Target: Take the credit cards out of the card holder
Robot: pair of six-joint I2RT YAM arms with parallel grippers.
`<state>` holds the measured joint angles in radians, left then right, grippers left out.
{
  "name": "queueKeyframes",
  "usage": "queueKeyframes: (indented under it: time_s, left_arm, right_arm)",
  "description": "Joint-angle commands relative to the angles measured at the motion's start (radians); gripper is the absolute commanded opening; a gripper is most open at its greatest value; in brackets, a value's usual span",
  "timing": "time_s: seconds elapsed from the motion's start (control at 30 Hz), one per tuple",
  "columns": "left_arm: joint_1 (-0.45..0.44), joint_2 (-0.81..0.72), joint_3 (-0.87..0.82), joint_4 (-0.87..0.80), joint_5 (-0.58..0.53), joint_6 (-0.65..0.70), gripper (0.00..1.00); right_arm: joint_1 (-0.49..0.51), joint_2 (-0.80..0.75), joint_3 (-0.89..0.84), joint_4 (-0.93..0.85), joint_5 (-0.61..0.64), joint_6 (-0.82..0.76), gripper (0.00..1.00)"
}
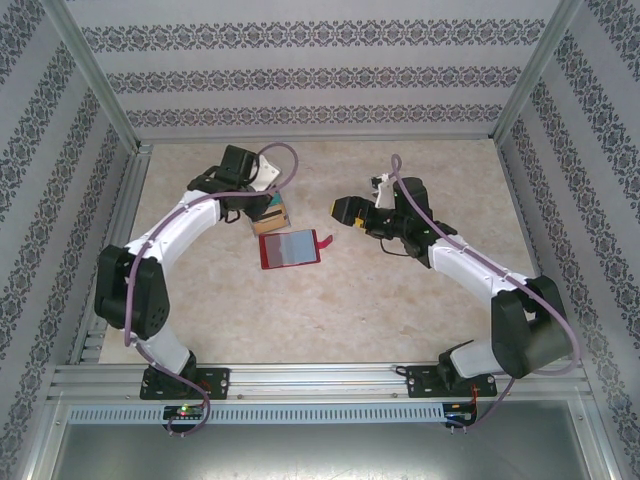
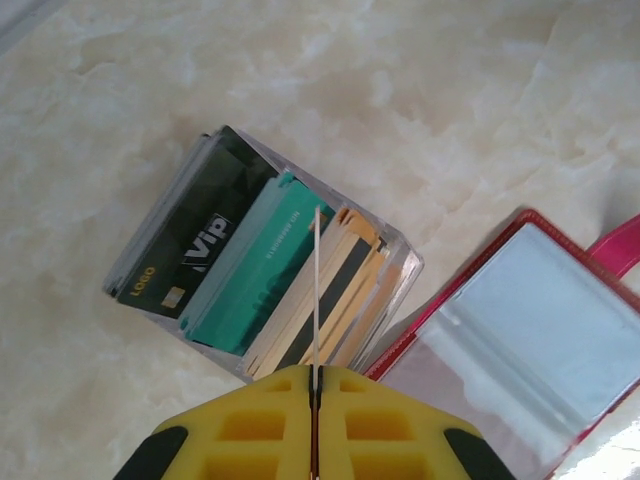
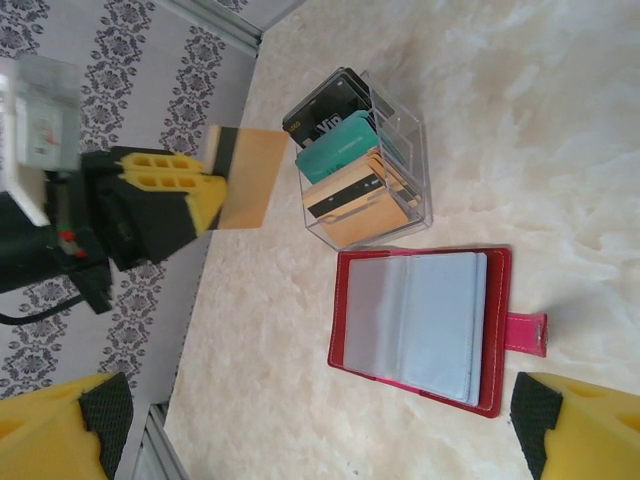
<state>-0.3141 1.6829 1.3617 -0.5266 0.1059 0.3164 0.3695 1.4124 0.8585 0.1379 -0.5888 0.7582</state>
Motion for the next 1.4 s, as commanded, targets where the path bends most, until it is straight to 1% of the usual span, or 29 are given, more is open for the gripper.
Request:
queueKeyframes:
  time_s: [0.0,0.1,0.13,0.23,0.33,0.4,0.5,0.57,0.63,0.7,0.77,0.83,0.87,0.97,1.07,1.17,1.27,1.37]
  left_arm:
    - [-0.018,0.042,0.011,0.021,-0.083,0.085,0.08]
    - [-0.027,0.046,-0.002,0.039,-0.103,0.147,0.09]
    - [-0.035,0.044,-0.006,0.051,-0.134,0.166,0.09]
    - [-0.044,0.032,-0.007,0.07,-0.155,0.19,0.09]
    - [-0.048,0.019,-0.028,0.146,-0.194,0.214,0.09]
    - [-0.048,0.003,-0.047,0.223,-0.187,0.212,0.09]
    - [-0.052,-0.023,-0.09,0.35,-0.107,0.197,0.13]
    - [-0.061,-0.02,-0.098,0.379,-0.078,0.214,0.12]
    - [-0.07,-0.025,-0.109,0.402,-0.048,0.223,0.13]
    - [-0.082,-0.032,-0.123,0.395,-0.025,0.264,0.13]
    - [-0.101,-0.043,-0.155,0.422,-0.055,0.305,0.11]
    - [-0.114,-0.048,-0.171,0.412,-0.055,0.331,0.09]
    - [-0.12,-0.049,-0.176,0.4,-0.061,0.337,0.07]
    - [-0.128,-0.047,-0.172,0.352,-0.093,0.306,0.07]
    - [-0.128,-0.052,-0.159,0.306,-0.132,0.235,0.07]
    - [-0.129,-0.081,-0.17,0.306,-0.123,0.183,0.08]
    - [-0.128,-0.112,-0.177,0.309,-0.131,0.154,0.12]
    - [-0.126,-0.143,-0.179,0.304,-0.144,0.118,0.19]
  right_arm:
    - [-0.011,-0.027,-0.015,-0.004,-0.017,-0.023,0.98]
    - [-0.014,-0.031,-0.016,-0.01,-0.022,-0.022,0.98]
    - [-0.014,-0.03,-0.016,-0.011,-0.025,-0.023,0.98]
    - [-0.014,-0.027,-0.012,-0.022,-0.029,-0.025,0.98]
    - [-0.014,-0.023,0.001,-0.037,-0.035,-0.029,0.98]
    - [-0.014,-0.022,0.016,-0.056,-0.039,-0.037,0.98]
    - [-0.014,-0.028,0.041,-0.097,-0.045,-0.056,0.98]
    - [-0.015,-0.04,0.055,-0.128,-0.049,-0.073,0.98]
    - [-0.018,-0.059,0.061,-0.163,-0.051,-0.092,0.98]
    - [-0.027,-0.083,0.059,-0.191,-0.055,-0.11,0.98]
    - [-0.042,-0.104,0.049,-0.212,-0.067,-0.125,0.98]
    - [-0.058,-0.125,0.033,-0.224,-0.079,-0.136,0.98]
    - [-0.067,-0.134,0.024,-0.227,-0.09,-0.14,0.98]
    - [-0.078,-0.161,-0.005,-0.234,-0.101,-0.148,0.98]
    - [-0.076,-0.184,-0.044,-0.21,-0.096,-0.132,0.98]
    - [-0.077,-0.2,-0.069,-0.212,-0.086,-0.132,0.98]
    - [-0.078,-0.218,-0.088,-0.212,-0.072,-0.131,0.98]
    - [-0.077,-0.235,-0.102,-0.214,-0.052,-0.129,0.98]
